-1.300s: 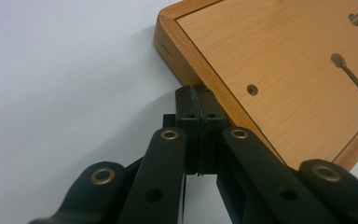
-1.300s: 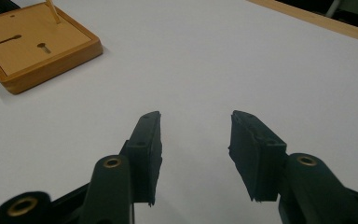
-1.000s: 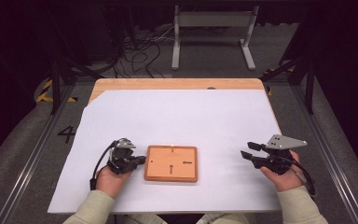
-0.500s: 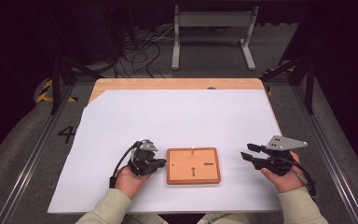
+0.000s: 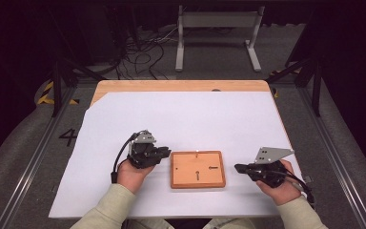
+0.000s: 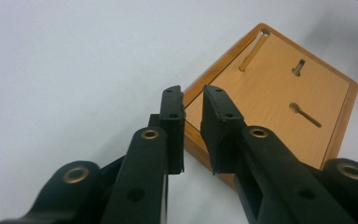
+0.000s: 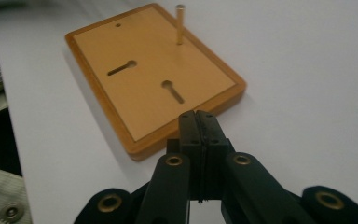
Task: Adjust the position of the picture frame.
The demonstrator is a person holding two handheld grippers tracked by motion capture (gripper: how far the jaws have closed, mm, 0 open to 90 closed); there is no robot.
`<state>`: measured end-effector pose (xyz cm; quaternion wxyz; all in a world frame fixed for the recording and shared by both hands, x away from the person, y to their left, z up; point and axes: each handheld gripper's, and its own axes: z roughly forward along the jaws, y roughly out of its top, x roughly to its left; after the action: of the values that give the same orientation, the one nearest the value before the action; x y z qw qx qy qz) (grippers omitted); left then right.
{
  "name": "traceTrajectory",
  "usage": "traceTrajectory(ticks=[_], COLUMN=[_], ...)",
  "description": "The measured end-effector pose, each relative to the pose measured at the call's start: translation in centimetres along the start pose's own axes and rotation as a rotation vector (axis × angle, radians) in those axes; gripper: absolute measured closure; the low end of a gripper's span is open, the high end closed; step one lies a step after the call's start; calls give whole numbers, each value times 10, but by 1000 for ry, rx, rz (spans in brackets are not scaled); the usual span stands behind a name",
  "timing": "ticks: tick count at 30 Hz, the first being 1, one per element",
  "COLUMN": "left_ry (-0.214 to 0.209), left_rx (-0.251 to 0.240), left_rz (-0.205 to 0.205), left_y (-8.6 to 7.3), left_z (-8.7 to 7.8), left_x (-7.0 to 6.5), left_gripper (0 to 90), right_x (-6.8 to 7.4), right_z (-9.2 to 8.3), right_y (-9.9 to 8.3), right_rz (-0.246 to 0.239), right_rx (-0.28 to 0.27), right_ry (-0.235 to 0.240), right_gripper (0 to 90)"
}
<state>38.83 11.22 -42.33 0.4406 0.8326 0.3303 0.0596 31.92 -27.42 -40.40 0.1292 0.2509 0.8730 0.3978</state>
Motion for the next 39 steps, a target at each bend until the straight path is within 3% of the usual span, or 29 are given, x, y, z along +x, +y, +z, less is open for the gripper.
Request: traceTrajectory(ticks=[6, 16, 19, 31, 39], left_ry=[13, 29, 38, 56, 63], left_rx=[-14, -17, -20, -5, 9], left_rz=[-4, -16, -15, -25, -19], left_y=[0, -5, -6, -7, -8], left_z=[-3, -6, -7, 0, 5], left_x=[5, 11, 12, 13, 13], left_gripper=[829, 834, 838, 853, 857], right_x=[26, 36, 36, 3, -20], right_z=[23, 48, 49, 51, 60], right_y=[7, 4, 4, 2, 9], right_rz=[-78, -132, -133, -49, -1], right_rx=[80, 211, 219, 192, 173], right_ry=[77, 158, 165, -2, -75], right_gripper=[900, 900, 900, 900, 900])
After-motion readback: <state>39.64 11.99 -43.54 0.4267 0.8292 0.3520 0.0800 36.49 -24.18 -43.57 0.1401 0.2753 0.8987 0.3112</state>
